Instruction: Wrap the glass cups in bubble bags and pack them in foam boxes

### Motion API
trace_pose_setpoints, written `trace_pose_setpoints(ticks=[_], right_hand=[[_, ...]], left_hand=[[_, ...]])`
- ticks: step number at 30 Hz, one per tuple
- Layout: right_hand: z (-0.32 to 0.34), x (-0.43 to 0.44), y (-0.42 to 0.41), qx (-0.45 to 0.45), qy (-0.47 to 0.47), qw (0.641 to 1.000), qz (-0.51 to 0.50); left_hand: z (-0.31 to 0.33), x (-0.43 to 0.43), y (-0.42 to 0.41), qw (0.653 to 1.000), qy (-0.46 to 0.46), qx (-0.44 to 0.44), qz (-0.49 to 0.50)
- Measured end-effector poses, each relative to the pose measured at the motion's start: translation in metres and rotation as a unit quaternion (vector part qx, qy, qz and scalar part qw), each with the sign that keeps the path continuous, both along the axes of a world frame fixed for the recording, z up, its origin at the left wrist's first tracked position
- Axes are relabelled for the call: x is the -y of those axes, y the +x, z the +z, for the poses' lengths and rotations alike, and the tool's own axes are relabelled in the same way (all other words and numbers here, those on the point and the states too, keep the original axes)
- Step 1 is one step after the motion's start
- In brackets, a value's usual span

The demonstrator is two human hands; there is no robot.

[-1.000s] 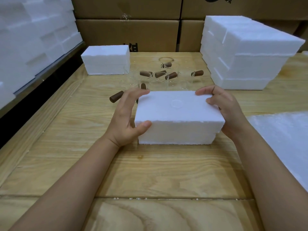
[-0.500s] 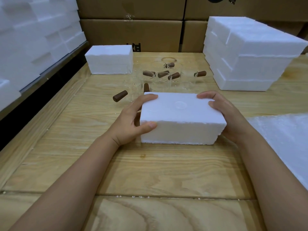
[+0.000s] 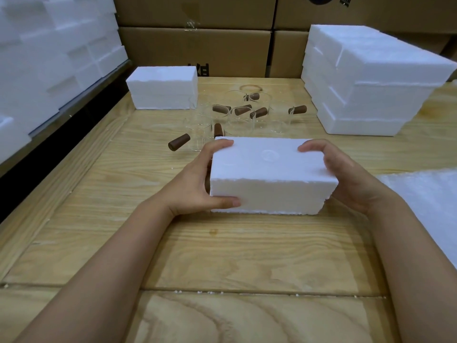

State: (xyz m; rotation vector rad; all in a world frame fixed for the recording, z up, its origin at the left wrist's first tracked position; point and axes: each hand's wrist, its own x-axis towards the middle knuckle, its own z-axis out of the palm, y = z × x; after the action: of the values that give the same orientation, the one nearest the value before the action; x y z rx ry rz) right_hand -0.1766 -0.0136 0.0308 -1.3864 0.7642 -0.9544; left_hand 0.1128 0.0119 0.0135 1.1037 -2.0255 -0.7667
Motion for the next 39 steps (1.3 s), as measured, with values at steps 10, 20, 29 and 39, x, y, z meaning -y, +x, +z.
trace_pose_setpoints(ticks=[10, 20, 29, 39], right_hand=[[0.005, 0.005, 0.004, -0.045, 0.017, 0.998, -0.031], [0.03, 0.008, 0.007, -0.005, 0.138, 0.988, -0.072], [0.039, 0.002, 0.02, 0.015, 0.192, 0.975, -0.108], [0.04, -0.001, 0.023, 0.006, 0.157, 0.974, -0.166]], left_hand=[[-0.001, 0.001, -0.004, 0.998, 0.03, -0.054, 0.029], [0.023, 0.003, -0.012, 0.971, 0.163, -0.171, 0.023], [0.027, 0.003, -0.01, 0.957, 0.223, -0.184, -0.004], [0.028, -0.001, -0.013, 0.943, 0.25, -0.219, -0.007]])
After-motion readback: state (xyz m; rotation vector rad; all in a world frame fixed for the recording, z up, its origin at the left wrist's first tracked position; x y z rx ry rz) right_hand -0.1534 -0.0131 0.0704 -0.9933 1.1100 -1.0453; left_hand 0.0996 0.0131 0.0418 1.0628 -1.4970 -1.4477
